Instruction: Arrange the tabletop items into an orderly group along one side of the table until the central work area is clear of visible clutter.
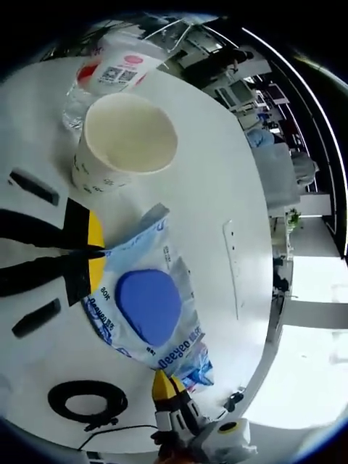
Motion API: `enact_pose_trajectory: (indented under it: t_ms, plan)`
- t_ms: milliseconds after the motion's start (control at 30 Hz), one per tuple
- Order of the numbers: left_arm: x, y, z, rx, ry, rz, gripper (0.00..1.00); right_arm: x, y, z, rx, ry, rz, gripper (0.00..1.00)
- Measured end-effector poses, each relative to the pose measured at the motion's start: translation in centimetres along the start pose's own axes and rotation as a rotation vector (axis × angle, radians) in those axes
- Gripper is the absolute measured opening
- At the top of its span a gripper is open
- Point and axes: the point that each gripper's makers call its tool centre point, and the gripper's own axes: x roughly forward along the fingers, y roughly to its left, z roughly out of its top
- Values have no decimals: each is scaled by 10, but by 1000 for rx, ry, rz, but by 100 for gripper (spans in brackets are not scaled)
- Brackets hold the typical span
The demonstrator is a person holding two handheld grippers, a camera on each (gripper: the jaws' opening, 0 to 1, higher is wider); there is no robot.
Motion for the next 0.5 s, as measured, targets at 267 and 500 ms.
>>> enact_pose_trajectory:
  t_ms: [267, 500]
  plan:
    - [3, 4, 2, 29, -12, 28, 2, 1, -1, 1, 1, -4, -5, 0]
    - [2, 7, 1, 53, -11, 48, 9, 3, 2, -1, -43, 0, 3, 7]
